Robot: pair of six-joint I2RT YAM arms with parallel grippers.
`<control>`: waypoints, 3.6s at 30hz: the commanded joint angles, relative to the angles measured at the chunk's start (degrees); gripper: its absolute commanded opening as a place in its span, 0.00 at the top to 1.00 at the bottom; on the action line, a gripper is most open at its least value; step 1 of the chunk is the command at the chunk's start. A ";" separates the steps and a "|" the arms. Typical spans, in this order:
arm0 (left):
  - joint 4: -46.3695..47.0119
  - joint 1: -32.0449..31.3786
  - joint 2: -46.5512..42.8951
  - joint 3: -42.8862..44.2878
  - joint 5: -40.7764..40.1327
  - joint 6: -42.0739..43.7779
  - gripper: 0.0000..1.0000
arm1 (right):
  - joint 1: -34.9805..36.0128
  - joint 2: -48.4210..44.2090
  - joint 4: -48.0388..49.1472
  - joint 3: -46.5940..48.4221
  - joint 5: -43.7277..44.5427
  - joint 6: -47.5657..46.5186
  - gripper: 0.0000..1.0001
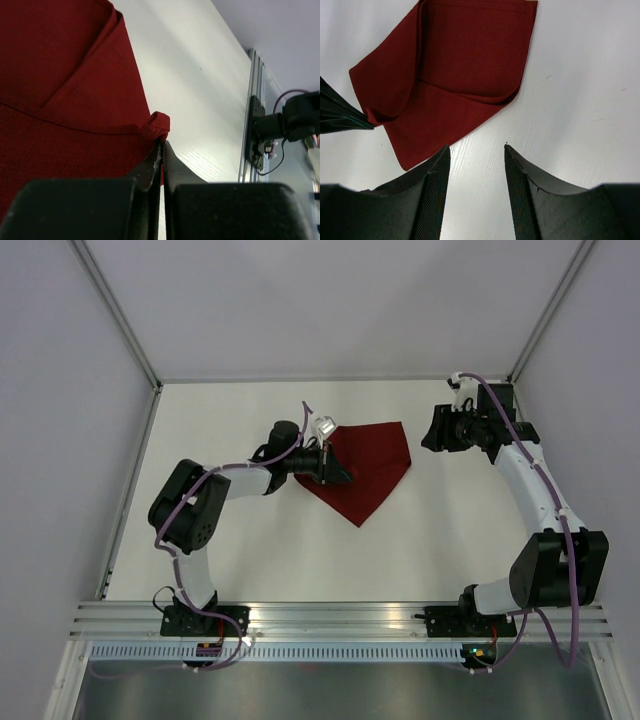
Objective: Fold the napkin, place the utensils inside, and roll it up
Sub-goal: Fold the napkin
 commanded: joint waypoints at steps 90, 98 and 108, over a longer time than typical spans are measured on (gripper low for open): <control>-19.58 -0.18 0.33 -2.06 -45.28 -3.94 0.98 | 13.15 31.97 1.46 3.33 18.59 0.68 0.83; -16.94 -2.82 -4.51 -8.57 -48.18 -7.28 0.98 | 13.94 35.49 1.37 8.25 19.82 -0.12 0.83; -12.19 -5.63 -9.52 -18.32 -50.29 -10.53 0.98 | 15.79 37.86 1.11 11.07 19.46 -0.12 0.83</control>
